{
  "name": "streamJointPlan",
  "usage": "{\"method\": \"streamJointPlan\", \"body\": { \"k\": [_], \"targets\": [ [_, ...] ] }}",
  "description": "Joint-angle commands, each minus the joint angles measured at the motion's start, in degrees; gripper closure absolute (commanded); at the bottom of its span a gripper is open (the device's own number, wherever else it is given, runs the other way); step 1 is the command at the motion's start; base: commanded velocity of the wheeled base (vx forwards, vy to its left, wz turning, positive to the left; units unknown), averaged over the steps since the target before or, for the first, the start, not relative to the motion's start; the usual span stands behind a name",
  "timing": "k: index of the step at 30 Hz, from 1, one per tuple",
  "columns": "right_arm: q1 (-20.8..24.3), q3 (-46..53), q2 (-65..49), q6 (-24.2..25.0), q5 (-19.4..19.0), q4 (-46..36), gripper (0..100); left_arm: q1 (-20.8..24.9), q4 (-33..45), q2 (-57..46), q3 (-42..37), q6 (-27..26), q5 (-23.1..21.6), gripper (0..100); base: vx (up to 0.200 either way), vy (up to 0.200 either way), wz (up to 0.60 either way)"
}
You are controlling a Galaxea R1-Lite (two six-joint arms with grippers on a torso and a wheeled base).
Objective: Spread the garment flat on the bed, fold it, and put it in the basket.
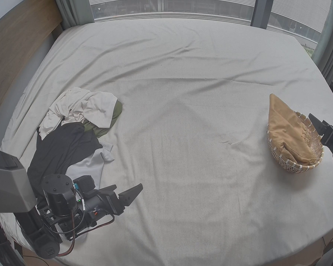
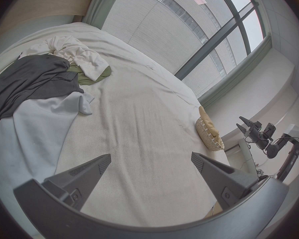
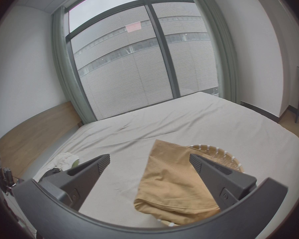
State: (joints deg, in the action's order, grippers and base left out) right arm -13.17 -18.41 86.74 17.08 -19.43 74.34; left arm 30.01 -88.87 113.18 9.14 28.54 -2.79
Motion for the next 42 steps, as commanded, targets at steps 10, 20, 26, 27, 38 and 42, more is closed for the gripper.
{"method": "streamJointPlan", "body": {
  "k": [10,20,26,27,38,42],
  "targets": [
    [29.5,12.7,-6.2,-6.1,-1.4,-2.8,0,1.6,1.3,-24.8,-9.1,-4.9,1.8,0,0.0,0.0,0.0],
    [30.2,18.4,-23.2,-7.5,-3.1,-12.3,0,1.6,24.0,-53.2,-9.1,-10.2,0.8,0,0.0,0.0,0.0],
    [29.2,18.4,-37.2,-6.5,-2.5,-23.7,0,0.0,40.6,-69.0,-9.1,-10.0,-0.7,0,0.0,0.0,0.0],
    [28.7,18.4,-39.0,-6.4,-2.4,-25.1,0,-0.7,42.5,-70.6,-9.1,-10.0,-0.9,0,0.0,0.0,0.0],
    [20.0,18.4,-67.0,-5.7,-2.5,-47.5,0,-9.5,61.4,-88.1,-9.1,-10.2,-3.5,0,0.0,0.0,0.0],
    [17.2,18.0,-72.2,-6.0,-2.5,-51.4,0,-11.7,63.3,-90.5,-9.1,-10.2,-4.3,0,0.0,0.0,0.0]
  ]
}}
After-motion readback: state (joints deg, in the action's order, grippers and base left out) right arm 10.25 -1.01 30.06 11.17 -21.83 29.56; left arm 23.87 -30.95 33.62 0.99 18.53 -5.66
